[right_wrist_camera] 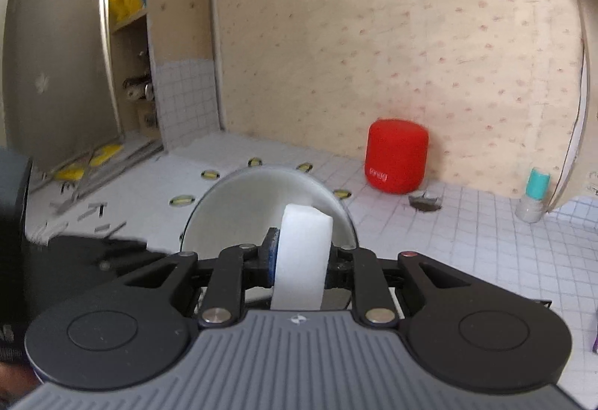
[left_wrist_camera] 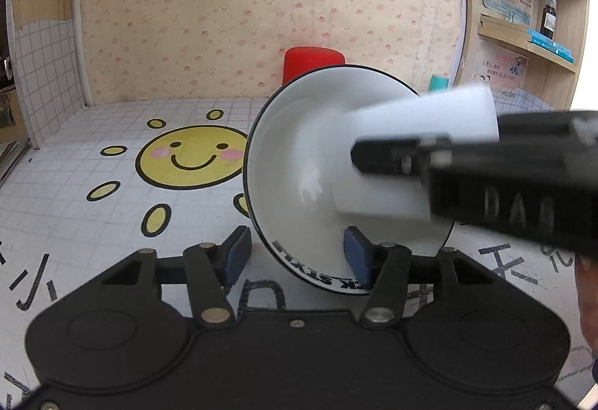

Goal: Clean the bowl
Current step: 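Regrip the bowl rim with the left gripper while the right gripper keeps scrubbing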

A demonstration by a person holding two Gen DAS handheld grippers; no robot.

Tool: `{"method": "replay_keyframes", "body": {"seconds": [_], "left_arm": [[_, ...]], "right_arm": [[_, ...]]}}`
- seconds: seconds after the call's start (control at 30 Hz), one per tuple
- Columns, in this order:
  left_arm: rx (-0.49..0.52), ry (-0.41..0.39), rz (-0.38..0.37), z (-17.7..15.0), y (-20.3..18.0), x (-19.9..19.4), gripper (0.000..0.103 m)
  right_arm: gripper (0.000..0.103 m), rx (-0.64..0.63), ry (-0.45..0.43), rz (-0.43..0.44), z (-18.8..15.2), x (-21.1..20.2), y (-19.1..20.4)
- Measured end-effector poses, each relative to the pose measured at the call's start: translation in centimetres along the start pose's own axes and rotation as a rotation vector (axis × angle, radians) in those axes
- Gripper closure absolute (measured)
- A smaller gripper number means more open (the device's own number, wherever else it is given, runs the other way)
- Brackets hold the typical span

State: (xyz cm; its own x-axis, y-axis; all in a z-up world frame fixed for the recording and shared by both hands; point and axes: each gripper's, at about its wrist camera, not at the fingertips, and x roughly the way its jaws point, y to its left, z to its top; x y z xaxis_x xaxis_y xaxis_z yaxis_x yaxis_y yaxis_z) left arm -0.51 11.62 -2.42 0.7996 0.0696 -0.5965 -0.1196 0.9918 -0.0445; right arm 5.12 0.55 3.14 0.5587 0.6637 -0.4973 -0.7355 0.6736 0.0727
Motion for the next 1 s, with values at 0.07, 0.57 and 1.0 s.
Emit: {"method": "replay_keyframes", "body": {"seconds": [0.07, 0.57, 1.0], "left_arm": [[0.002, 0.0, 0.003, 0.0, -0.1, 0.0, 0.046], [0.002, 0.0, 0.012, 0.0, -0.3, 0.1, 0.044], [0.027, 0.0, 0.005, 0.1, -0.8, 0.3, 0.042]], "right_arm": [[0.081, -0.002, 0.0, 0.0, 0.0, 0.1, 0.0], [0.08, -0.03, 0.023, 0.016, -1.9, 0.0, 0.9], [0.056, -0.043, 0.02, -0.061, -1.8, 0.8, -0.1]]}}
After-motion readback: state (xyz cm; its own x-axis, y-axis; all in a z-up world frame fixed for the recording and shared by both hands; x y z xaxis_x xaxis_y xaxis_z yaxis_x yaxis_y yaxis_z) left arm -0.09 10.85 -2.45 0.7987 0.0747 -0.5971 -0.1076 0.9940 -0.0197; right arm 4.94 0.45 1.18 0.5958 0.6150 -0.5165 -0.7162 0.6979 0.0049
